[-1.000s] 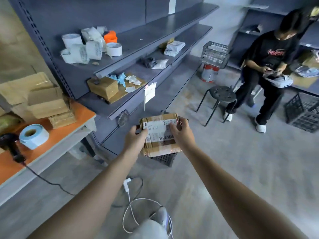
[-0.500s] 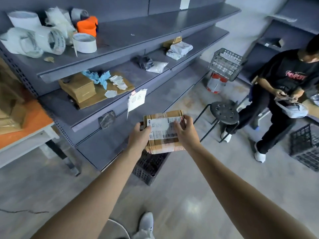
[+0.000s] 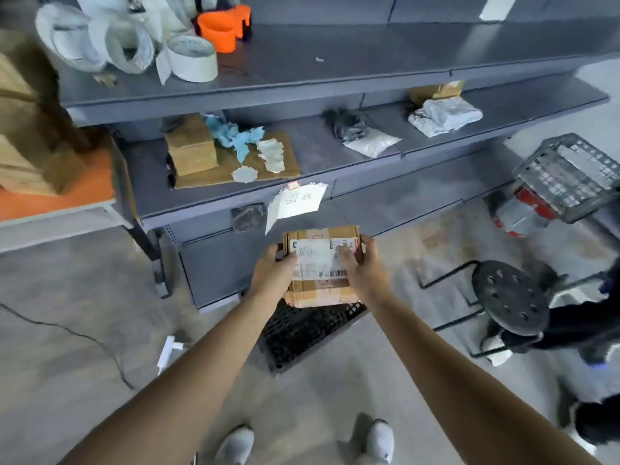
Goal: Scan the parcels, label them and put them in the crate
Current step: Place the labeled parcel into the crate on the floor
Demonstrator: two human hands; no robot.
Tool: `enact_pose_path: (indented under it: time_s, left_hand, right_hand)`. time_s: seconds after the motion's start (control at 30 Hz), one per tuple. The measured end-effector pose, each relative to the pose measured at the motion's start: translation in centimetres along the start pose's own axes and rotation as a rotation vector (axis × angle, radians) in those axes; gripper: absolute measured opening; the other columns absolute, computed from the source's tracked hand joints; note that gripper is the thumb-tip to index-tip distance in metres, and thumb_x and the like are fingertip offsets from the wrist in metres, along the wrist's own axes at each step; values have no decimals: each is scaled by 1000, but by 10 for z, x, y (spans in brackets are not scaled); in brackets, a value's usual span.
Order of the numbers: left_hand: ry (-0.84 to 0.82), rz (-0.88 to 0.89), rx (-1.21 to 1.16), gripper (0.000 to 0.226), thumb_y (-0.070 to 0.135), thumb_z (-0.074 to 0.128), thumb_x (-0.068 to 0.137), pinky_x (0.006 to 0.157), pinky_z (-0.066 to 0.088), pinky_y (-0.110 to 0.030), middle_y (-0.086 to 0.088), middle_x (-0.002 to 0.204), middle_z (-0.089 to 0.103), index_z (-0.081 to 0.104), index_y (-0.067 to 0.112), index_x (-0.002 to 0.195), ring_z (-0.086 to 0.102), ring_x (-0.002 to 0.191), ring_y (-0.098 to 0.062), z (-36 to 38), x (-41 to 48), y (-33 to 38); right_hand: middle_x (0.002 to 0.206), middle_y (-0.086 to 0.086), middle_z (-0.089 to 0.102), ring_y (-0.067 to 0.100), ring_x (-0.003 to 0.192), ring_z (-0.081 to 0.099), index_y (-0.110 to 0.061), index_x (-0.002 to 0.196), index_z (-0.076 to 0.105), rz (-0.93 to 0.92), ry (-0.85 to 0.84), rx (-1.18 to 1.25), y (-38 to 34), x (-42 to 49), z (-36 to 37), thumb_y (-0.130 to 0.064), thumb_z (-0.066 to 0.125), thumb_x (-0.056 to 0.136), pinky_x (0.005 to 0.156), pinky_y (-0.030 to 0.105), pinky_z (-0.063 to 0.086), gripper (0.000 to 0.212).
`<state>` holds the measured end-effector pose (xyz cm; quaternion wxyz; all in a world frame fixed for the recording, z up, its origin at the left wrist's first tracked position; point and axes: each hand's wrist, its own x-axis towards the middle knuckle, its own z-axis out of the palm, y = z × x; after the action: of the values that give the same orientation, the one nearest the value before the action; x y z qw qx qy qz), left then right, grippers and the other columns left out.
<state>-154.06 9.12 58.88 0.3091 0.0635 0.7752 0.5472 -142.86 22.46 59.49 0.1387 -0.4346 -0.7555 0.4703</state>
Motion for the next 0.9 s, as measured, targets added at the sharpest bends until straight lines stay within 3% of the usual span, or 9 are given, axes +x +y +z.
enact_pose_path:
  time_s: [0.07,0.13,0.23,0.3,0.4,0.53,0.6,0.73,0.9]
  left_hand:
    - [88,-27,-9,9,31,55,93,47,40,-14,17,87,61,52,31,102,58,73,2,20,4,-11]
    - [181,-63,-38,12,32,55,92,53,43,-22,13,89,64,55,30,104,61,76,-5,40,11,-27]
    - [287,-122,-88,5,32,57,90,57,46,-26,14,85,62,54,36,89,61,77,-8,67,27,-65]
    - [293,-170,-139,5,29,57,90,72,53,-35,6,87,66,56,33,91,64,83,-18,84,40,-95]
    - [313,-192,-190,14,17,56,93,79,53,-43,2,80,67,60,28,86,67,83,-27,105,68,-145]
    - [332,-214,-126,12,28,54,93,70,60,-38,10,72,69,60,36,87,69,65,-10,125,102,-217]
    - [331,-221,-116,12,31,53,93,70,61,-39,9,77,70,61,34,102,70,68,-10,132,120,-256]
    - [319,-239,-41,17,29,49,97,60,58,-35,4,81,68,59,28,110,68,70,-15,139,162,-325]
    - [315,-252,107,28,29,43,97,56,52,-32,-1,95,66,58,22,121,65,75,-17,147,219,-411]
  right_hand:
    - [109,3,67,22,94,71,-19,132,39,4,-114,56,18,22,-2,-36,52,99,76,42,60,39]
    - [113,5,68,27,99,69,-21,132,39,-35,-199,18,37,42,-3,-41,53,97,83,52,57,42]
    - [110,3,69,23,99,68,-19,133,42,-102,-271,-37,70,68,5,-41,53,97,85,46,56,43]
    - [111,2,68,21,100,67,-15,135,42,-127,-294,-75,98,82,16,-38,54,98,83,38,55,44]
    - [110,-5,66,6,89,66,-17,135,43,-151,-329,-132,147,105,42,-37,55,98,65,9,47,44]
    - [94,-20,60,-18,69,55,-17,136,42,-155,-355,-183,214,135,89,-36,56,97,52,-2,37,46]
    - [91,-24,57,-14,77,58,-19,137,41,-130,-381,-181,251,150,116,-36,57,97,62,0,41,48]
    - [101,-15,64,4,86,65,-26,138,36,-82,-439,-175,322,175,177,-42,55,97,79,33,57,48]
    - [107,-9,67,10,87,64,-27,140,33,-60,-462,-209,400,207,249,-44,53,97,70,27,48,51]
